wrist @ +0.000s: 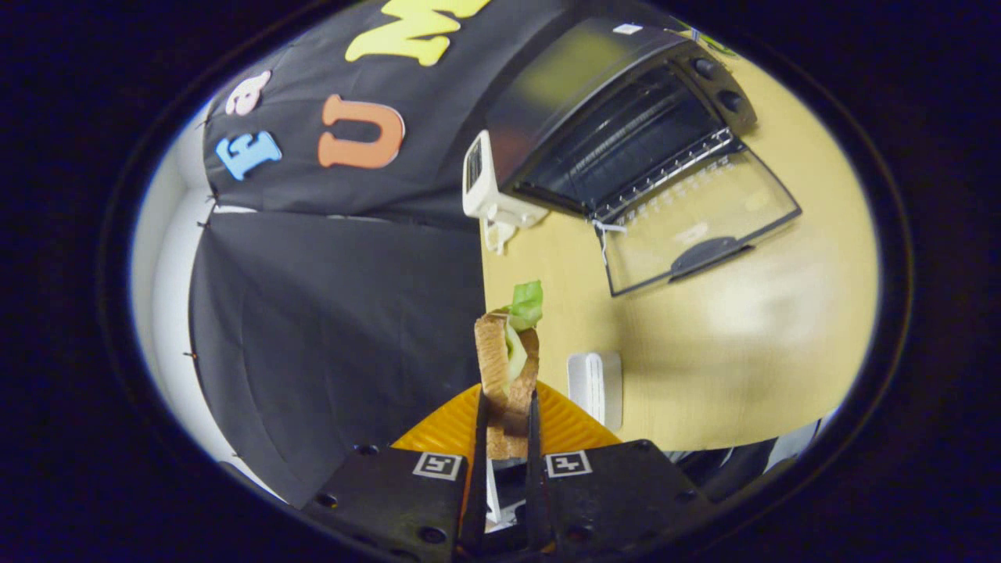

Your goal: Open the toaster oven, put the food inside, and close the toaster oven door.

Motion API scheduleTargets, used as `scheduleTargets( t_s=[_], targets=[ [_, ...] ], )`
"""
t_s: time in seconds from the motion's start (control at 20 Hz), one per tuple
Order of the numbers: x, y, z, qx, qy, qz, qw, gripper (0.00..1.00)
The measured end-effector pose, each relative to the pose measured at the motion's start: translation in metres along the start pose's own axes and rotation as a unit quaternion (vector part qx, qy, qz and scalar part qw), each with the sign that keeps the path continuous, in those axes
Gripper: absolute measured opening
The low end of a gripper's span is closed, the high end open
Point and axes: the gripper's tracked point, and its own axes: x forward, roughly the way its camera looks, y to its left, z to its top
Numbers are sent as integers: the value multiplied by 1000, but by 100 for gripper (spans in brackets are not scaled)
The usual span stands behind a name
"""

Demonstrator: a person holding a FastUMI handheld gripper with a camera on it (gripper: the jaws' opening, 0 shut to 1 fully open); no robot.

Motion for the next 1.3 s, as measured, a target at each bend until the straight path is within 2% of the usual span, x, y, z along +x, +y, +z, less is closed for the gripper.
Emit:
scheduleTargets(
  t_s=[0.25, 0.55, 0.7, 0.8, 0.95, 1.05, 1.2, 1.3],
  targets=[
    [8, -30, 72, 28, -98, 23, 994, 25],
    [39, -70, 139, 62, -177, 44, 981, 25],
    [56, -87, 172, 51, -218, 49, 973, 25],
    [67, -98, 192, 62, -249, 65, 964, 25],
    [74, -108, 224, 109, -300, 94, 943, 25],
    [80, -115, 239, 124, -323, 90, 934, 25],
    [93, -119, 247, 126, -335, 83, 930, 25],
    [97, -122, 249, 143, -350, 85, 922, 25]
  ],
)
